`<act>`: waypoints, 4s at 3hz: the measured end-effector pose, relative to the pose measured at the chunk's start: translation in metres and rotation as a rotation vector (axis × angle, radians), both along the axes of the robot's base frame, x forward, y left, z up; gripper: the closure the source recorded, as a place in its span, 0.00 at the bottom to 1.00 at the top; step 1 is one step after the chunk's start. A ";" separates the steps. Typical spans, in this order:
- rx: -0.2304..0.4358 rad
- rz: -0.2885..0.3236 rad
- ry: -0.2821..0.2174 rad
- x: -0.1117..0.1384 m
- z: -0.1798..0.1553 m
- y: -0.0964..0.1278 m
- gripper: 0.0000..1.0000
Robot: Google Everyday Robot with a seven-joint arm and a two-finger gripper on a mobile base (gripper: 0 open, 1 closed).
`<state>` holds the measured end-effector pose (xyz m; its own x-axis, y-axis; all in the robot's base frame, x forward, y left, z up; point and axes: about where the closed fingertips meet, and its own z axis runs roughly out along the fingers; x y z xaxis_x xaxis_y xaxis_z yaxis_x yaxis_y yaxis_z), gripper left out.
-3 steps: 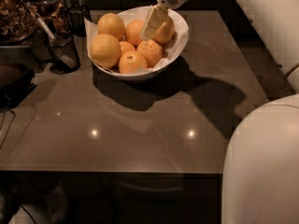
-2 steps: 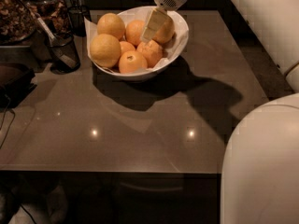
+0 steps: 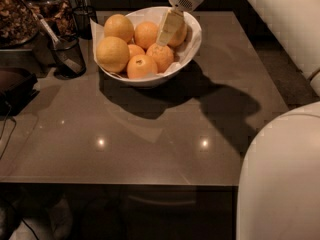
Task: Pick orange from white bowl
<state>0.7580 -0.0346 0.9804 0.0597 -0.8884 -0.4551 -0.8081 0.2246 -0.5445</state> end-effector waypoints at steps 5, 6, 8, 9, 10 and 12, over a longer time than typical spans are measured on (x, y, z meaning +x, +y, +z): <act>-0.038 0.008 0.045 -0.009 -0.011 -0.013 0.23; -0.050 0.014 0.051 -0.009 -0.013 -0.015 0.24; -0.067 0.037 0.060 -0.002 -0.018 -0.010 0.30; -0.072 0.052 0.090 0.001 -0.029 -0.008 0.29; -0.073 0.050 0.103 0.001 -0.033 -0.013 0.27; -0.062 0.059 0.107 0.004 -0.038 -0.019 0.54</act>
Offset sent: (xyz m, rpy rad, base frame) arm 0.0071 -0.0052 0.0035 -0.0097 -0.0015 0.0125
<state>0.7624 -0.0531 0.9425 0.0662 -0.9114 -0.4061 -0.8732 0.1440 -0.4656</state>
